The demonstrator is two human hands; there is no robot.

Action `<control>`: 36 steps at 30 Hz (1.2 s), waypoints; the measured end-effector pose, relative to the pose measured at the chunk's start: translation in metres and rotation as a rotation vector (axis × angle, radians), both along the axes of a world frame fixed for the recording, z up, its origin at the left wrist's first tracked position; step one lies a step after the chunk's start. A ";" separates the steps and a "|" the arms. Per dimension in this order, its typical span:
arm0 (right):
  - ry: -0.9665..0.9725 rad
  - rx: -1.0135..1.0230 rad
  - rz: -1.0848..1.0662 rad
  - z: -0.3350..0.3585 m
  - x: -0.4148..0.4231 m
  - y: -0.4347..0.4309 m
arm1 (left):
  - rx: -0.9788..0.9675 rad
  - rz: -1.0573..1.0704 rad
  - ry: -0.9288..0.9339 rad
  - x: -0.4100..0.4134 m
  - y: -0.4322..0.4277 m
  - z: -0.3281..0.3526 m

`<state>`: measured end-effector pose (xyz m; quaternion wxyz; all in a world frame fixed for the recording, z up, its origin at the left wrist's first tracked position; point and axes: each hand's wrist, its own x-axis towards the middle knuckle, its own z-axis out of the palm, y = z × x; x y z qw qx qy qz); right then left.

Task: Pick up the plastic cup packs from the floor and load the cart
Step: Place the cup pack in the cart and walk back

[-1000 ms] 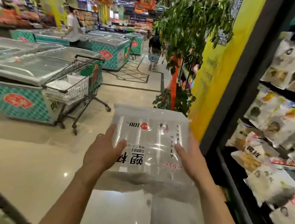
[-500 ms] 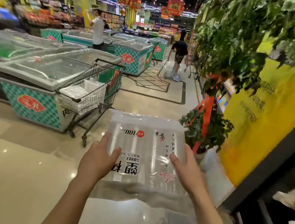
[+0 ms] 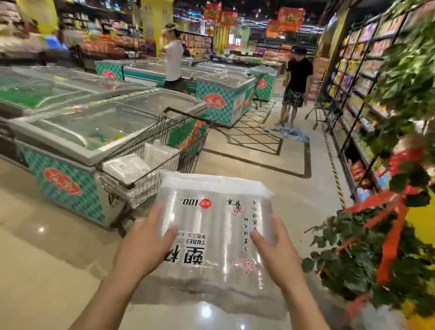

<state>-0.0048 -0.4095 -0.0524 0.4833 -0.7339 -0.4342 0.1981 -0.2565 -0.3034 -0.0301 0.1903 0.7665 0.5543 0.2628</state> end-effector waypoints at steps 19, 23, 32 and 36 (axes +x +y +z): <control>0.055 0.017 0.329 0.000 0.131 0.502 | -0.089 0.355 -0.041 0.111 0.407 -0.009; 0.061 -0.014 0.329 -0.009 0.118 0.586 | -0.070 0.349 -0.023 0.097 0.494 -0.025; 0.108 -0.006 0.326 -0.011 0.066 0.782 | -0.116 0.330 0.008 0.048 0.696 -0.035; 0.060 0.000 0.282 -0.007 0.053 0.846 | -0.164 0.258 -0.043 0.036 0.768 -0.049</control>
